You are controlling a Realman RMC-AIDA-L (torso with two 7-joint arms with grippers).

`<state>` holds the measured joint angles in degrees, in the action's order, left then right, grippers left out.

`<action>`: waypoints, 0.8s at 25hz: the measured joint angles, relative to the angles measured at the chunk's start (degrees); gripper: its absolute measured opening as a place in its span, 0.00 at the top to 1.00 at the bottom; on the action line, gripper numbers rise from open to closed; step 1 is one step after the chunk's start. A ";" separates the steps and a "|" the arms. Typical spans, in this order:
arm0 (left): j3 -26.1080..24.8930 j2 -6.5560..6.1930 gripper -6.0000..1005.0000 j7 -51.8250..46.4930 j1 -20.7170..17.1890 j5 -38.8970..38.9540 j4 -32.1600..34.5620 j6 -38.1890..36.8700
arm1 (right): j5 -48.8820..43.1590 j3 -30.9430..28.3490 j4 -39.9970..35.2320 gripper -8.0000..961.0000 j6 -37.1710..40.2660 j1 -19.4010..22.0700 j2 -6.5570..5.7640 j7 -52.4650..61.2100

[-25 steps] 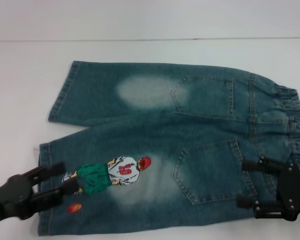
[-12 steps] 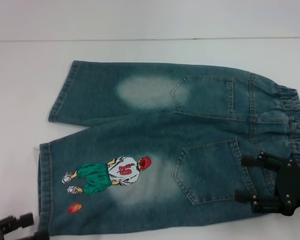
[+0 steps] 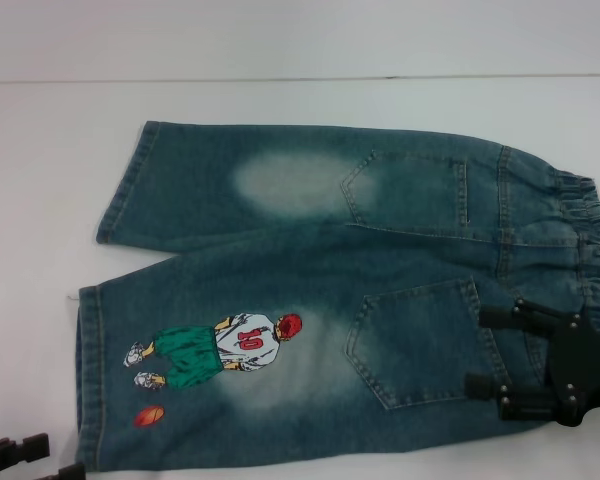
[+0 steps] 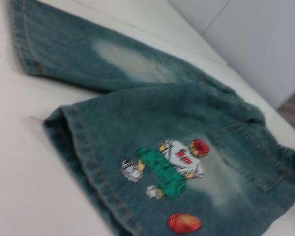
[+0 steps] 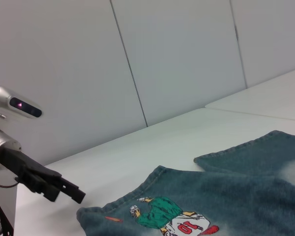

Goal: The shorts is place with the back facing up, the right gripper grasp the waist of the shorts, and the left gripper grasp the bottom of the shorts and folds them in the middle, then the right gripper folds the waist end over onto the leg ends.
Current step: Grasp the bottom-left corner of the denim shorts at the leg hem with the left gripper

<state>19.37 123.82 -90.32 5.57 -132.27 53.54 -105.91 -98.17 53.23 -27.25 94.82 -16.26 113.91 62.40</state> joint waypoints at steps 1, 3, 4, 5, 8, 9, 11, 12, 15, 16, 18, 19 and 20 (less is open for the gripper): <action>0.11 0.00 0.08 -0.05 0.20 -0.57 -0.06 0.64 | 0.00 0.00 0.00 0.01 0.00 0.03 0.00 0.00; 0.20 0.05 0.08 -0.10 0.61 -1.28 -0.30 1.05 | 0.00 -0.08 0.00 0.01 0.00 0.15 0.01 0.00; 0.25 0.09 0.08 -0.11 0.76 -1.37 -0.42 1.06 | 0.00 -0.18 0.00 0.01 0.00 0.23 0.03 0.00; 0.50 0.14 0.08 -0.11 0.94 -1.39 -0.63 1.09 | 0.00 -0.29 0.00 0.01 0.00 0.27 0.07 0.00; 1.71 0.18 0.08 -0.12 1.17 -1.60 -1.03 1.61 | 0.00 -0.50 0.00 0.01 0.00 0.41 0.17 0.00; 2.27 0.21 0.08 -0.12 1.23 -1.92 -1.17 1.86 | 0.00 -0.51 0.01 0.01 0.00 0.46 0.17 0.00; 2.88 0.25 0.08 -0.12 1.50 -2.46 -1.53 1.99 | 0.00 -0.51 0.01 0.01 0.01 0.51 0.17 0.00; 3.11 0.29 0.08 -0.12 1.71 -2.64 -1.71 1.99 | 0.00 -0.51 0.01 0.01 0.01 0.51 0.18 0.00; 3.27 0.37 0.08 -0.12 2.03 -2.68 -1.92 1.44 | 0.00 -0.51 0.10 0.01 0.04 0.52 0.25 0.00; 3.27 0.40 0.08 -0.08 2.13 -2.59 -1.92 1.02 | 0.00 -0.50 0.16 0.01 0.04 0.53 0.26 0.00; 3.27 0.44 0.08 0.17 2.41 -2.37 -1.92 0.29 | 0.00 -0.49 0.19 0.01 0.04 0.52 0.26 0.00; 3.27 0.47 0.08 0.29 2.60 -2.31 -1.92 0.02 | 0.00 -0.49 0.17 0.01 0.04 0.53 0.26 0.00; 3.23 0.49 0.08 0.31 2.88 -2.31 -1.92 -0.01 | 0.00 -0.49 0.12 0.01 0.04 0.53 0.26 0.00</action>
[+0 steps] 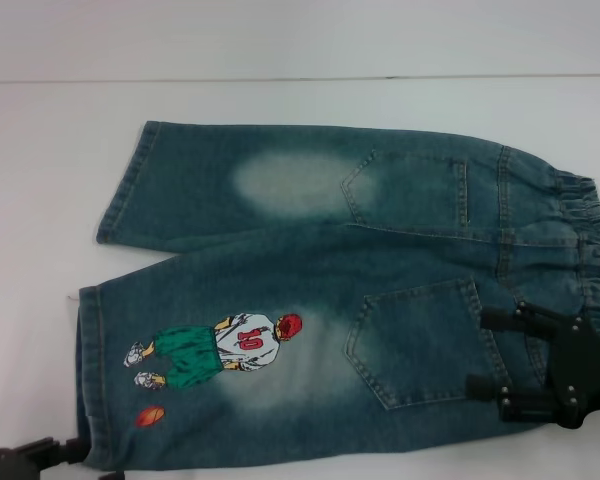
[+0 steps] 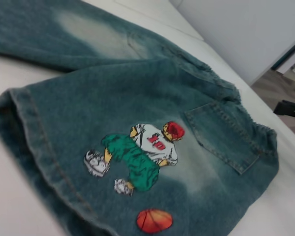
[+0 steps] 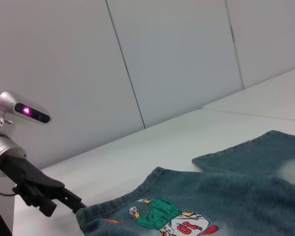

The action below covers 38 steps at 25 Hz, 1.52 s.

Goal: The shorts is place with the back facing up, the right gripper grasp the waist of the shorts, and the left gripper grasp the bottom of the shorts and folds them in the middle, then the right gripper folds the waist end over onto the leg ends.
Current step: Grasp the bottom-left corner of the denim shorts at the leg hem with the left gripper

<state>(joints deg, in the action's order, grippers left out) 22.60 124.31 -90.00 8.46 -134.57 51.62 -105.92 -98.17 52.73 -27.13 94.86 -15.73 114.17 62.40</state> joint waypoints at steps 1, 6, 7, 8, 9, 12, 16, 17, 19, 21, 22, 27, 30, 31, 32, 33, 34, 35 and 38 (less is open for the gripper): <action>-0.06 0.02 0.08 0.01 0.57 0.01 0.00 0.00 | 0.00 0.00 -0.02 0.01 -0.02 0.00 0.00 0.00; -0.02 -0.08 0.08 -0.31 1.40 -0.39 -0.71 1.88 | 0.00 0.00 0.03 0.01 -0.12 0.04 0.00 0.00; -0.02 -0.14 0.08 -0.34 1.54 -0.42 -0.95 2.30 | 0.00 -0.02 0.09 0.01 -0.15 0.05 0.00 0.00; -0.01 -0.23 0.08 -0.37 1.78 -0.45 -1.28 2.81 | 0.00 -0.05 0.15 0.01 -0.18 0.08 0.00 0.00; -0.02 -0.25 0.08 -0.41 1.95 -0.46 -1.30 2.80 | 0.00 -0.06 0.15 0.01 -0.20 0.13 0.00 0.00; 0.23 -0.27 0.08 -0.76 2.57 -0.52 -1.28 2.37 | 0.00 -0.13 0.09 0.01 -0.23 0.32 0.00 0.00; 0.88 -0.16 0.08 -1.02 2.72 -0.60 -1.25 2.89 | 0.00 -0.78 0.11 0.01 -0.25 0.44 0.00 0.00; 0.99 -0.09 0.08 -1.02 2.75 -0.61 -1.27 3.21 | 0.00 -0.85 0.11 0.01 -0.25 0.47 0.00 0.00; 1.18 -0.04 0.08 -1.01 2.79 -0.57 -1.30 3.37 | 0.00 -0.88 0.06 0.01 -0.25 0.50 0.00 0.00; 1.33 -0.03 0.08 -1.04 2.81 -0.30 -1.26 3.23 | 0.00 -0.88 -0.01 0.01 -0.20 0.52 0.01 0.00; 1.33 -0.03 0.08 -1.08 2.86 -0.27 -1.26 3.30 | 0.00 -0.88 -0.04 0.01 -0.17 0.52 0.04 0.00; 1.50 -0.10 0.10 -1.28 3.36 -0.48 -1.84 5.75 | 0.00 -0.88 -0.09 0.01 -0.17 0.49 0.08 0.00; 1.52 -0.09 0.16 -1.28 3.53 -0.48 -1.86 5.67 | 0.00 -1.14 -0.11 0.01 -0.05 0.47 0.09 0.00; 1.52 -0.11 0.17 -1.28 3.56 -0.48 -1.83 5.54 | 0.00 -1.34 -0.12 0.01 0.00 0.49 0.09 0.00; 1.52 -0.13 0.19 -1.26 3.57 -0.48 -1.81 5.45 | 0.00 -1.64 -0.12 0.01 0.07 0.51 0.09 0.00; 1.52 -0.14 0.27 -1.22 3.58 -0.48 -1.73 5.44 | 0.00 -1.86 -0.12 0.01 0.12 0.54 0.09 0.00; 1.51 -0.13 0.34 -1.18 3.59 -0.48 -1.67 5.44 | 0.00 -2.02 -0.13 0.01 0.17 0.55 0.09 0.00; 1.52 -0.11 0.42 -1.18 3.61 -0.48 -1.64 5.44 | 0.00 -2.12 -0.12 0.01 0.20 0.55 0.09 0.01; 1.65 -0.13 0.44 -1.57 3.90 -0.53 -1.63 5.44 | 0.00 -2.20 -0.12 0.01 0.24 0.59 0.09 0.04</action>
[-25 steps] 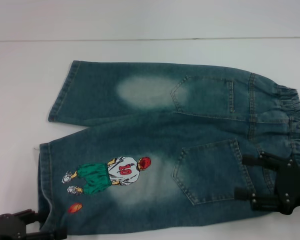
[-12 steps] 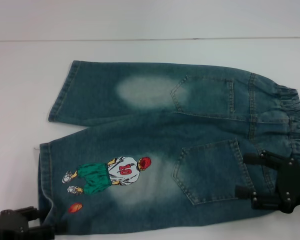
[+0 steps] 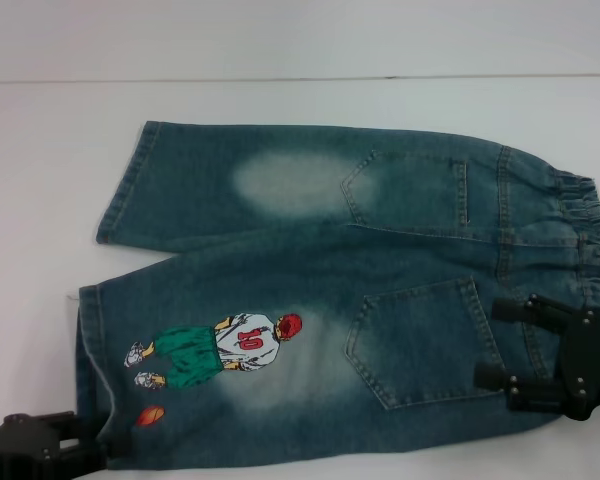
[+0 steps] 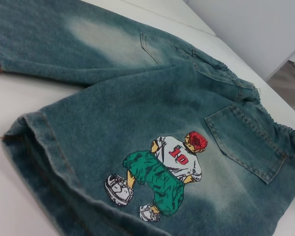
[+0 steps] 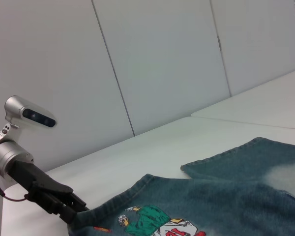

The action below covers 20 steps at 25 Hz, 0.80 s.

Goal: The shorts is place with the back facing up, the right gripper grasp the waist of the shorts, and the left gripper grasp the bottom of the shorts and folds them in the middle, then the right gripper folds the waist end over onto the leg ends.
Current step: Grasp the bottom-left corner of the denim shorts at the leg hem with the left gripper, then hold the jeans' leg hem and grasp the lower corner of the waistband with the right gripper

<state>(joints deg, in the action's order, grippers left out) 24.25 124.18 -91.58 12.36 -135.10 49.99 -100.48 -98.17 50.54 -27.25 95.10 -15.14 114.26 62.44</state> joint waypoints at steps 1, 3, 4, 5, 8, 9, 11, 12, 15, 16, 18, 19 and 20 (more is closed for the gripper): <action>0.01 -0.08 0.45 -0.15 0.16 -0.04 -0.07 0.00 | 0.00 0.00 0.00 0.01 0.00 0.02 0.00 0.00; 0.02 -0.14 0.49 -0.22 0.32 -0.07 -0.09 0.06 | 0.00 0.00 0.00 0.01 0.00 0.04 0.00 0.00; 0.02 -0.15 0.53 -0.23 0.36 -0.08 -0.03 0.23 | 0.00 -0.01 0.00 0.01 0.00 0.04 0.00 0.00; 0.01 -0.13 0.56 -0.24 0.36 -0.08 0.04 0.42 | 0.00 -0.03 0.00 0.01 0.00 0.04 0.00 0.00; 0.23 0.01 0.66 -0.49 0.52 -0.08 0.07 1.28 | 0.00 -0.10 0.00 0.01 -0.08 0.03 0.00 0.11; 0.43 0.04 0.68 -0.85 0.57 -0.08 0.07 1.72 | 0.00 -0.12 0.00 0.01 -0.11 0.03 0.00 0.15; 0.93 0.08 0.72 -2.08 0.64 -0.08 0.08 2.85 | 0.00 -0.25 0.00 0.01 -0.11 0.02 -0.01 0.22; 1.09 0.08 0.74 -2.65 0.68 -0.08 0.07 3.28 | 0.00 -0.45 0.02 0.01 -0.06 0.03 0.00 0.24; 1.24 0.04 0.80 -3.26 0.93 -0.07 0.02 3.47 | 0.00 -1.51 0.26 0.01 0.31 0.11 0.01 0.20; 1.26 0.03 0.82 -3.26 0.97 0.02 0.02 3.15 | 0.05 -2.04 0.39 0.01 0.55 0.18 0.02 0.20; 1.26 0.02 0.86 -3.26 1.00 0.21 0.14 2.75 | 0.21 -3.82 0.56 0.01 1.10 0.46 0.20 0.50; 1.22 0.01 0.87 -3.26 1.02 0.28 0.17 2.62 | 0.34 -5.50 0.60 0.01 1.29 0.79 0.36 1.03; 1.13 0.01 0.88 -3.24 1.09 0.43 0.21 2.11 | 0.36 -7.31 0.65 0.01 1.45 1.11 0.55 1.66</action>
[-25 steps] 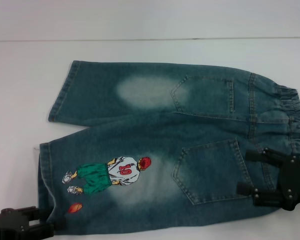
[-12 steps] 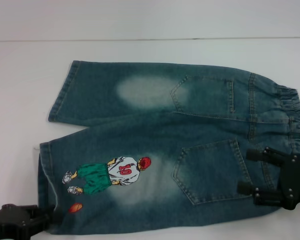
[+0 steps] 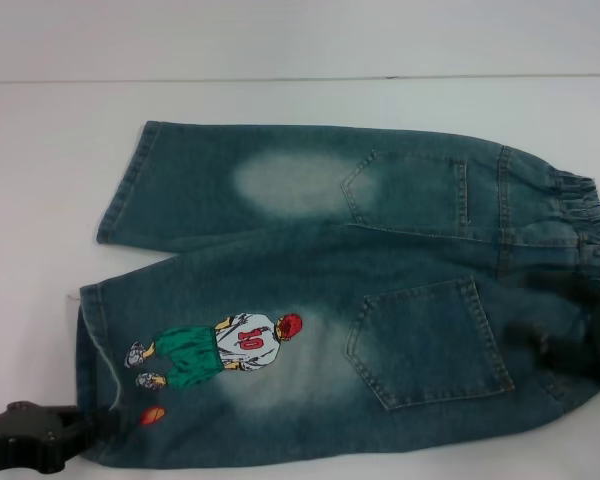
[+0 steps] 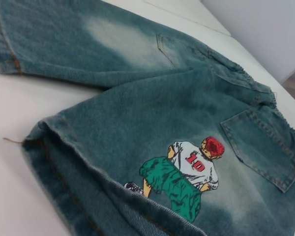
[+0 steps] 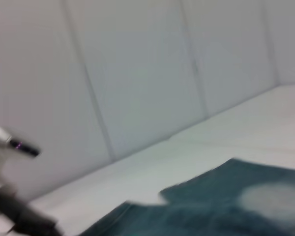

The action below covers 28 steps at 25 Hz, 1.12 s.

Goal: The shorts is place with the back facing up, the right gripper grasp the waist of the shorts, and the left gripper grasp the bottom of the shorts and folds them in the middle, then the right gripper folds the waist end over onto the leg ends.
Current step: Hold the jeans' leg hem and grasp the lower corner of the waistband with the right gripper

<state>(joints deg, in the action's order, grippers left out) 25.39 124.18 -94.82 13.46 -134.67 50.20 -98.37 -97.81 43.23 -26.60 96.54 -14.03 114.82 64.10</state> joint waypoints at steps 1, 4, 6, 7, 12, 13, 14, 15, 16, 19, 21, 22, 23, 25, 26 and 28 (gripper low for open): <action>-0.04 0.00 0.90 0.03 0.05 0.19 0.06 -0.42 | 0.04 -2.53 0.08 0.01 0.16 0.54 0.25 1.02; 0.02 0.07 0.93 0.34 0.12 1.33 0.74 -2.42 | 0.08 -9.69 0.53 0.01 0.93 2.18 0.80 4.58; 0.07 0.16 0.94 0.49 0.08 2.18 1.28 -3.30 | 0.07 -13.83 0.99 0.02 1.35 3.36 0.94 8.04; 0.11 0.17 0.95 0.51 0.06 2.55 1.36 -3.56 | 0.08 -15.99 1.36 0.02 1.56 3.99 0.94 10.30; 0.12 0.18 0.95 0.52 0.09 3.00 1.35 -3.53 | -0.11 -25.07 2.92 0.02 0.57 7.63 0.58 23.91; 0.12 0.16 0.95 0.55 0.10 3.00 1.29 -3.40 | -0.21 -25.70 2.96 0.02 -0.46 8.21 0.53 26.01; 0.12 0.14 0.94 0.60 0.12 3.01 1.20 -3.28 | -0.26 -26.30 3.01 0.02 -1.60 8.82 0.49 28.01; 0.13 0.12 0.94 0.69 0.14 3.01 1.15 -3.26 | -0.29 -26.56 3.02 0.02 -2.80 9.22 0.44 29.53; 0.15 0.11 0.94 0.84 0.15 3.01 1.11 -3.22 | -0.32 -26.64 3.04 0.02 -3.90 9.55 0.41 30.60; 0.22 0.09 0.94 1.13 0.41 2.96 1.00 -3.05 | -1.01 -26.33 3.05 0.02 -6.96 9.87 0.40 32.17; 0.22 0.09 0.94 1.13 0.64 2.82 0.87 -3.00 | -3.01 -26.23 3.12 0.02 -8.50 9.35 0.45 32.96; 0.22 0.09 0.95 1.14 0.73 2.77 0.86 -3.00 | -4.06 -26.24 3.14 0.02 -9.03 9.01 0.46 33.36; 0.22 0.09 0.95 1.13 0.75 2.74 0.84 -2.97 | -5.11 -26.34 3.15 0.02 -9.53 8.67 0.48 33.68; 0.21 0.08 0.95 1.13 0.78 2.68 0.73 -2.79 | -6.27 -26.42 3.15 0.02 -10.19 8.14 0.52 34.00; 0.20 0.03 0.95 1.13 0.83 2.67 0.58 -2.69 | -6.49 -26.40 3.15 0.02 -10.44 7.98 0.53 34.03; 0.19 -0.07 0.95 1.13 0.93 2.65 0.28 -2.56 | -7.11 -26.29 3.15 0.02 -10.94 7.66 0.53 34.29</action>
<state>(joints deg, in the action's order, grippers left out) 25.58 124.12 -93.69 14.39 -132.02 50.48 -100.93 -104.92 16.94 -23.46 85.60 -6.36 115.34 98.39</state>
